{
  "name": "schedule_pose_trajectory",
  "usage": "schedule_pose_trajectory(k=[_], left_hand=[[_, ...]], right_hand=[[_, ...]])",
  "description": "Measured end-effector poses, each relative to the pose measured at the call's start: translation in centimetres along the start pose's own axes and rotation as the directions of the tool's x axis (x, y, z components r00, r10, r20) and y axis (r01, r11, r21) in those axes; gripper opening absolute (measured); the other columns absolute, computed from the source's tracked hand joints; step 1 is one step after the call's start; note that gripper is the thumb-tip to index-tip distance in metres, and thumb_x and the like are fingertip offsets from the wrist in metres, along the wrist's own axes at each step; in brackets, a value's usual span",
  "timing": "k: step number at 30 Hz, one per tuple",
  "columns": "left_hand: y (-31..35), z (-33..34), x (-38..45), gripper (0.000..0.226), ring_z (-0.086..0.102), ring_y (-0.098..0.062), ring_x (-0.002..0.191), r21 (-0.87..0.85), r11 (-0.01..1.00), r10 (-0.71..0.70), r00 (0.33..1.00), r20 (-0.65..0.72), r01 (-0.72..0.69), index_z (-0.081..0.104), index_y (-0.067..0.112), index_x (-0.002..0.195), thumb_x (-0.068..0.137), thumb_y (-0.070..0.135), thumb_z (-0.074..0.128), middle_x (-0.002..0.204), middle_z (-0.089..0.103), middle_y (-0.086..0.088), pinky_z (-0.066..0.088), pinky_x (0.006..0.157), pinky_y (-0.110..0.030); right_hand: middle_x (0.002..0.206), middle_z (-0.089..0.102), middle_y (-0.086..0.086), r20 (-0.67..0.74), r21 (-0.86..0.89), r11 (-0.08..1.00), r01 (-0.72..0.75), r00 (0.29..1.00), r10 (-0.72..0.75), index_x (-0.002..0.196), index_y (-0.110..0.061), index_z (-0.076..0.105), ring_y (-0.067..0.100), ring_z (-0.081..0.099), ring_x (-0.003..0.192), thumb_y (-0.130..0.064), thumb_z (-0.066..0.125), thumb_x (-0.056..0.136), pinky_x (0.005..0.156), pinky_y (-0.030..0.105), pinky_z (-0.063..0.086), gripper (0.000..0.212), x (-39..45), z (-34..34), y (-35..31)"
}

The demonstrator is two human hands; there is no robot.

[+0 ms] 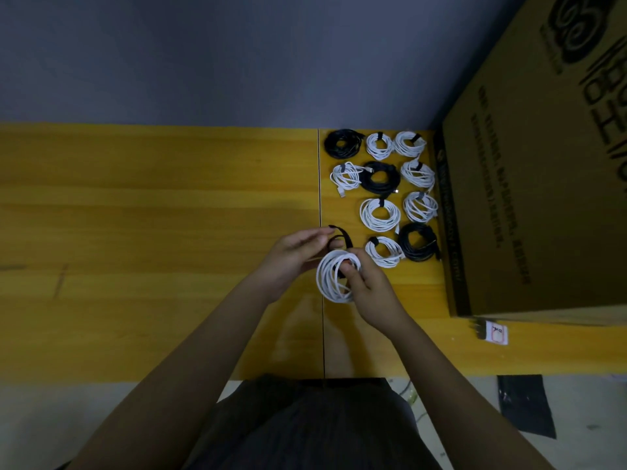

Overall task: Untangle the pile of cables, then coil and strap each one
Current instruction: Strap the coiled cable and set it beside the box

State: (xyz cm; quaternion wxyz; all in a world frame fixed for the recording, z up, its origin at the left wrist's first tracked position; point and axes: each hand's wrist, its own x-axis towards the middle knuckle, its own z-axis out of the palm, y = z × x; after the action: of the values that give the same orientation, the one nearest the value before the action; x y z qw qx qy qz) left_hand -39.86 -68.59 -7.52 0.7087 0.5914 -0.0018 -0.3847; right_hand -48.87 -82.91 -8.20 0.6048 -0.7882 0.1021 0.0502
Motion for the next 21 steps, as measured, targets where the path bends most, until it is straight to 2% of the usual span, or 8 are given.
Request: schedule_pose_trajectory(k=[3,5,9,10,12,15,18,21], left_hand=[[0.2,0.0,0.1,0.02,0.067,-0.012,0.102,0.126,0.992,0.019,0.999,-0.031,-0.015,0.065,0.027,0.108,0.091,0.017,0.062,0.104,0.073,0.004,0.052,0.082,-0.021],[0.3,0.1,0.2,0.018,0.066,-0.009,0.098,0.18,0.983,0.04,0.995,-0.096,-0.022,0.067,0.03,0.102,0.09,0.018,0.065,0.101,0.073,0.006,0.049,0.079,-0.016],[0.2,0.3,0.3,0.015,0.064,0.006,0.082,0.326,0.94,0.172,0.966,-0.194,-0.102,0.067,0.027,0.086,0.087,0.013,0.068,0.09,0.07,0.008,0.046,0.076,-0.014],[0.1,0.4,0.2,0.015,0.063,0.008,0.077,0.358,0.925,0.203,0.964,-0.172,-0.131,0.067,0.025,0.085,0.087,0.01,0.067,0.087,0.07,0.007,0.045,0.075,-0.014],[0.0,0.6,0.0,0.015,0.061,0.0,0.071,0.409,0.893,0.252,0.961,-0.113,-0.186,0.065,0.021,0.086,0.088,0.006,0.065,0.082,0.068,0.007,0.042,0.071,-0.019],[0.0,1.1,-0.1,0.017,0.057,-0.015,0.067,0.482,0.846,0.291,0.955,-0.058,-0.228,0.064,0.025,0.087,0.09,0.008,0.064,0.084,0.067,0.001,0.044,0.063,-0.025],[0.1,1.6,-0.2,0.026,0.061,-0.004,0.069,0.494,0.829,0.302,0.953,-0.003,-0.262,0.064,0.032,0.086,0.091,0.007,0.061,0.084,0.066,0.004,0.048,0.055,-0.02],[0.0,1.8,-0.4,0.024,0.062,-0.004,0.082,0.5,0.791,0.387,0.921,0.035,-0.351,0.069,0.023,0.088,0.087,-0.001,0.064,0.089,0.064,0.003,0.053,0.07,-0.025]], right_hand=[[0.094,0.06,-0.011,-0.019,-0.011,1.0,-0.007,1.0,0.006,0.11,-0.024,0.053,-0.004,0.061,0.083,-0.02,0.04,0.102,0.069,0.013,0.046,0.015,-0.1,0.0,0.1],[0.085,0.057,-0.013,-0.046,-0.033,0.999,-0.002,0.999,0.001,0.109,-0.027,0.052,-0.008,0.057,0.072,-0.021,0.04,0.102,0.062,0.01,0.041,0.015,-0.1,-0.2,0.0],[0.075,0.051,-0.01,-0.146,0.002,1.0,0.012,0.989,-0.011,0.103,-0.022,0.051,-0.004,0.05,0.058,-0.024,0.037,0.102,0.055,0.013,0.037,0.014,-0.5,-0.9,-0.7],[0.073,0.051,-0.009,-0.186,0.032,0.999,-0.002,0.982,0.008,0.097,-0.023,0.051,-0.003,0.049,0.056,-0.024,0.037,0.102,0.055,0.015,0.038,0.015,-0.6,-1.2,-0.9],[0.064,0.052,-0.011,-0.216,0.153,0.986,-0.066,0.971,0.099,0.09,-0.023,0.05,-0.003,0.047,0.05,-0.024,0.036,0.103,0.05,0.016,0.038,0.019,-0.6,-1.8,-1.5],[0.051,0.051,-0.012,-0.073,0.315,0.935,-0.162,0.978,0.194,0.091,-0.019,0.052,0.002,0.043,0.042,-0.027,0.036,0.104,0.041,0.018,0.033,0.022,-0.4,-2.6,-2.5],[0.052,0.058,-0.014,0.014,0.297,0.926,-0.234,0.971,0.24,0.105,-0.01,0.056,-0.002,0.051,0.043,-0.027,0.036,0.104,0.04,0.013,0.036,0.026,0.1,-2.5,-2.9],[0.052,0.057,-0.011,-0.035,0.312,0.899,-0.306,0.942,0.333,0.113,-0.009,0.058,0.003,0.05,0.045,-0.035,0.038,0.103,0.041,0.015,0.036,0.034,0.7,-2.3,-3.0]])
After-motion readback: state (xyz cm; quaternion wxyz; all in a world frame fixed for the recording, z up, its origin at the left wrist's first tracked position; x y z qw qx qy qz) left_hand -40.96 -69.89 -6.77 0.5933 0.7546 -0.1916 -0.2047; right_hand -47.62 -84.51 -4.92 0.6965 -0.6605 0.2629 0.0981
